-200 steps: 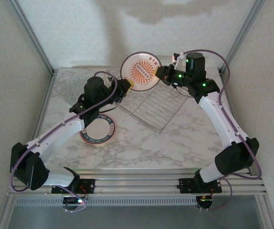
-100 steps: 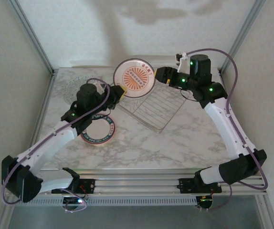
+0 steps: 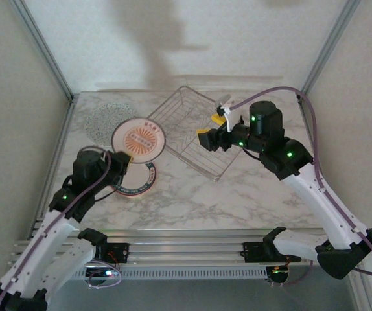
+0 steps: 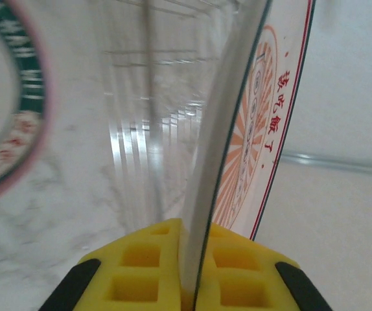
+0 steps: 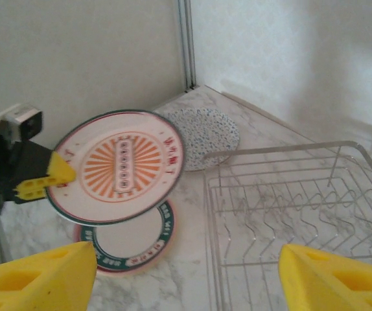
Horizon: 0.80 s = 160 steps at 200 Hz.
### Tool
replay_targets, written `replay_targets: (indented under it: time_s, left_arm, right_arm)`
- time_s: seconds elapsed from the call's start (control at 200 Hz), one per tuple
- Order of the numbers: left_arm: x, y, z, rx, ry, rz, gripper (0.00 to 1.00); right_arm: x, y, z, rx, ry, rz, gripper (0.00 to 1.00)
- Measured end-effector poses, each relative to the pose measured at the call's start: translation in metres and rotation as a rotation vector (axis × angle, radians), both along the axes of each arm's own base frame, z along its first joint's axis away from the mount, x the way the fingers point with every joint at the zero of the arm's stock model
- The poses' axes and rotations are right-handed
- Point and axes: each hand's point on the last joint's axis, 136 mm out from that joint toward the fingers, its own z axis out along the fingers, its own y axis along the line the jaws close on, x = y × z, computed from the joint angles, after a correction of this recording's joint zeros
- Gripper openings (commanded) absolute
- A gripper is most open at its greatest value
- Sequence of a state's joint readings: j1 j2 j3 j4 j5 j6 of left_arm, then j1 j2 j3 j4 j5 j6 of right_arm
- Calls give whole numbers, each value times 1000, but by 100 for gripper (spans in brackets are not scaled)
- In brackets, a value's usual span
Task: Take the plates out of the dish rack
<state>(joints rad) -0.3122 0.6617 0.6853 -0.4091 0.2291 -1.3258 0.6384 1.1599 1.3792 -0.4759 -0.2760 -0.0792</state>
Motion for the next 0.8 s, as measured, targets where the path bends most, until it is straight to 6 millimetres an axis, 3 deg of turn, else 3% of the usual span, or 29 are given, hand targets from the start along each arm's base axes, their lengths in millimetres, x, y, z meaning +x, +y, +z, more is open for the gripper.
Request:
replay_targets:
  time_s: [0.185,0.305,0.551,0.801]
  left_arm:
    - [-29,18,-61,4,153,84,0]
    - [-36,25,-89,13,222,122,0]
    - [-44,28,-131,28,318,145,0]
    - [-46,29,-155,24,347,155,0]
  right_arm:
    - [-12,12,-15,-61,-34,81,75]
    - [-24,23,-19,-95,-73,158,76]
    - [-30,30,-31,-157,-103,217,76]
    - [-33,32,-34,-169,-105,232,76]
